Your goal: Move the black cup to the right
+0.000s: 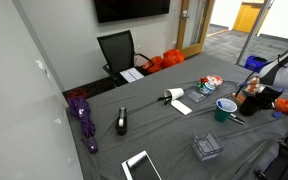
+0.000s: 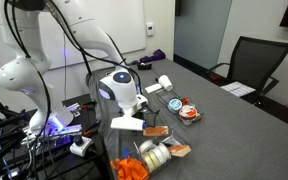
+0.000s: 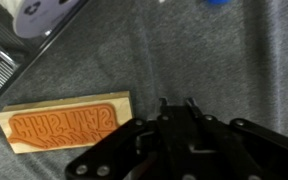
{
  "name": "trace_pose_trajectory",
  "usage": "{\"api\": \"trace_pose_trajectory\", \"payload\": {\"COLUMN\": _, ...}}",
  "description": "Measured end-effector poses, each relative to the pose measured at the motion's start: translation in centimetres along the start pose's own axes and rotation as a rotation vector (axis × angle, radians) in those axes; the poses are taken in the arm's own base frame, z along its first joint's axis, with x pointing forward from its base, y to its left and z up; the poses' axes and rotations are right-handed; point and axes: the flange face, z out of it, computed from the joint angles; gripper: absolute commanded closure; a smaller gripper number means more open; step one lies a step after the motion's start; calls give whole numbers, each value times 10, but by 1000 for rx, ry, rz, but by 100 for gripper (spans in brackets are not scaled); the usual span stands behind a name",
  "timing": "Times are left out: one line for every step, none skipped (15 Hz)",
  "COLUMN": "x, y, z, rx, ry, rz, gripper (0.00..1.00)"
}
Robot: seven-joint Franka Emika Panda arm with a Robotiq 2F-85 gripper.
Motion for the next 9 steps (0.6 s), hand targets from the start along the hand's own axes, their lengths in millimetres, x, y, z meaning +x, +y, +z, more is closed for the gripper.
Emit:
{"api": "trace_pose_trajectory", "payload": {"x": 0, "y": 0, "z": 0, "rx": 0, "ry": 0, "rz": -1, "gripper": 95}}
{"api": "trace_pose_trajectory", "payload": {"x": 0, "y": 0, "z": 0, "rx": 0, "ry": -1, "rz": -2, "gripper": 56}}
{"api": "trace_pose_trajectory", "payload": {"x": 0, "y": 0, "z": 0, "rx": 0, "ry": -1, "rz": -2, "gripper": 54}}
{"api": "trace_pose_trajectory", "payload": {"x": 0, "y": 0, "z": 0, "rx": -1, "ry": -1, "rz": -2, "gripper": 49}}
{"api": "trace_pose_trajectory", "payload": {"x": 0, "y": 0, "z": 0, "rx": -3, "ry": -3, "rz": -2, "gripper": 42}}
{"api": "trace_pose_trajectory", "payload": {"x": 0, "y": 1, "z": -1, "rx": -6, "ry": -4, "rz": -3, "gripper": 35}}
{"api": "trace_pose_trajectory", "payload": {"x": -1, "y": 1, "z": -1, "rx": -10, "ry": -7, "rz": -6, "gripper": 28}}
{"api": "trace_pose_trajectory", "payload": {"x": -1, "y": 1, "z": -1, "rx": -16, "ry": -10, "rz": -13, "gripper": 21}}
{"api": "trace_pose_trajectory", "payload": {"x": -2, "y": 1, "z": -2, "rx": -21, "ry": -14, "rz": -22, "gripper": 15}}
